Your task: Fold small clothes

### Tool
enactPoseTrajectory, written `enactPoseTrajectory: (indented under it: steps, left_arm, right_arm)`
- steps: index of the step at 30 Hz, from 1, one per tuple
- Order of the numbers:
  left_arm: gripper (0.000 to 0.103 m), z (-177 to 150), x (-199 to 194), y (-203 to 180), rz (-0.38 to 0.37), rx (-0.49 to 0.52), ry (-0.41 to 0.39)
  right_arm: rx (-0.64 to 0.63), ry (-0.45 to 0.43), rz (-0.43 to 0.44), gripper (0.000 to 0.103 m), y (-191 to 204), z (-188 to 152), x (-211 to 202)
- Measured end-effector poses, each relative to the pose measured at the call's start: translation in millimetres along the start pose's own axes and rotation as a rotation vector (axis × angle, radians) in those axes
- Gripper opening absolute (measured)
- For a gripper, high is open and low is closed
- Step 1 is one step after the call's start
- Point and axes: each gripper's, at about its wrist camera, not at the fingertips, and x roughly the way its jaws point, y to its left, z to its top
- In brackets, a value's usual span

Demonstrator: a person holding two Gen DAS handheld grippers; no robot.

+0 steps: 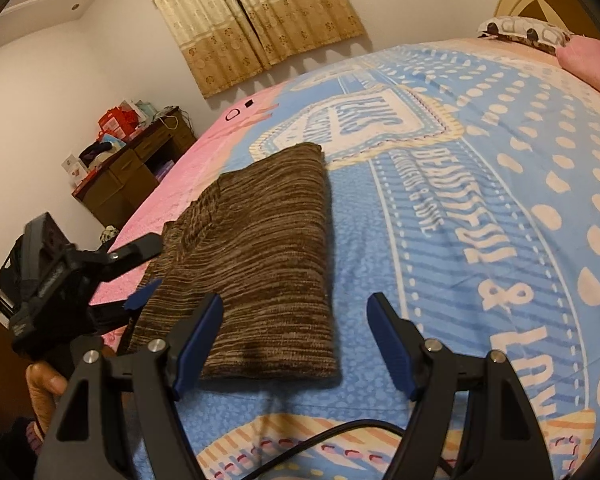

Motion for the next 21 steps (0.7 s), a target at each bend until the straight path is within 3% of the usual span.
enactPoseTrajectory:
  steps: [3,6,7,10,16,18,19,21]
  left_arm:
    - [0.096,6.1,2.7,-8.0,-0.058,-0.009,0.005]
    - [0.091,4.7,5.7,-11.4,-0.018,0.027,0.0]
    - [0.082,3.0,6.7,-6.4,-0.009,0.009,0.001]
    - [0.073,-1.6,7.9,4.9,-0.008,-0.022,0.002]
    - [0.072,11.8,19.5,4.3,0.042,-0.057,0.007]
    - [0.023,10.7,18.1,5.3,0.053,-0.043,0.001]
    - [0.008,9.2,20.6,7.8,0.066,-0.042,0.02]
    - [0.008,6.2,20.1,13.1,0.055,-0.061,0.027]
  right_arm:
    - [-0.011,0.004,-0.001,0.077,2.3,-1.0,0.7]
    - [-0.009,0.004,0.001,0.077,1.9,-1.3,0.6]
    - [-0.007,0.002,-0.001,0.077,1.2,-1.3,0.5]
    - [0.004,0.006,-0.002,0.077,-2.6,-1.8,1.6]
    - [0.024,0.017,0.006,0.077,-6.2,-2.7,4.0]
    - [0.016,0.012,0.002,0.077,-5.0,-2.0,1.7]
    - [0.013,0.005,-0.002,0.077,-5.0,-0.7,-0.3]
    - [0.018,-0.005,-0.006,0.077,-6.5,1.3,-3.2]
